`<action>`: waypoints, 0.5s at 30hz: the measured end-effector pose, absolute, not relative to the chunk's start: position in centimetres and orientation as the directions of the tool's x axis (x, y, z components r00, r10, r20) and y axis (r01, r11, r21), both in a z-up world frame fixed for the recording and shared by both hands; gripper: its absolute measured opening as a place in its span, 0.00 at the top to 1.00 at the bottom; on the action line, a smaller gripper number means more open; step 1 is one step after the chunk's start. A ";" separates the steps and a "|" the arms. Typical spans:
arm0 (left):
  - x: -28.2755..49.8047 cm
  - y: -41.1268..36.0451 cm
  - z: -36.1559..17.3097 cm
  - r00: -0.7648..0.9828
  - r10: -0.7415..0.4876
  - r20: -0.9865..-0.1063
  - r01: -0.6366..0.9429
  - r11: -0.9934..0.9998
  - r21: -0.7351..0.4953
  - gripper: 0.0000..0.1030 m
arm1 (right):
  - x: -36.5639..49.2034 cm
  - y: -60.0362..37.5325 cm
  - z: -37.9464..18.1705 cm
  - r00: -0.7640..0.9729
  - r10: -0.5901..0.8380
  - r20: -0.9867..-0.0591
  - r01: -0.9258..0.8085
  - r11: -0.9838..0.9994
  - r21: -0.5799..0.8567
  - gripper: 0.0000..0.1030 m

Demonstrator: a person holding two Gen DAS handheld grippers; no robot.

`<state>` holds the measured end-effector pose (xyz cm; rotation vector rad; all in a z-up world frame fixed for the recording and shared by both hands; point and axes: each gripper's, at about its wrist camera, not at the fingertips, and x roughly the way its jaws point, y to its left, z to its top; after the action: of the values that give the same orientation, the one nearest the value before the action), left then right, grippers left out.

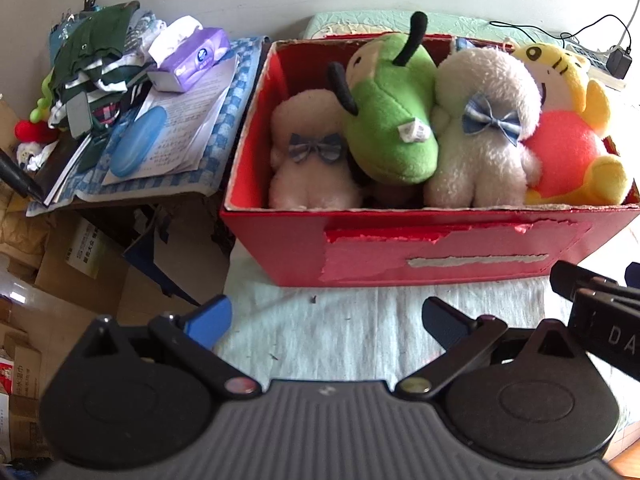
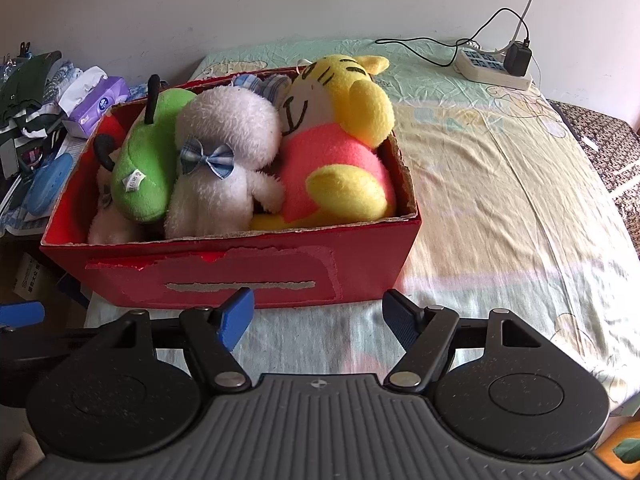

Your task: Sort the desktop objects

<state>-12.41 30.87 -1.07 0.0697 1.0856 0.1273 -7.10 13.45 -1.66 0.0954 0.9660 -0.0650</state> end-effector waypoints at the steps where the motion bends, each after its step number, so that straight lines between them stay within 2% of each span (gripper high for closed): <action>1: -12.4 31.0 -1.0 0.462 0.135 -0.877 -0.070 0.991 0.116 0.01 | -7.1 13.5 -1.7 0.567 -0.011 -0.823 0.098 0.994 0.054 0.28; 15: -12.5 31.6 0.9 0.498 0.125 -0.858 -0.073 0.992 0.102 0.02 | -6.8 13.5 -0.4 0.600 0.017 -0.800 0.095 0.991 0.091 0.28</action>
<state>-12.51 31.55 0.90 0.0540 1.0433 0.1197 -6.79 13.49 -0.35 0.1290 0.9263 -0.0454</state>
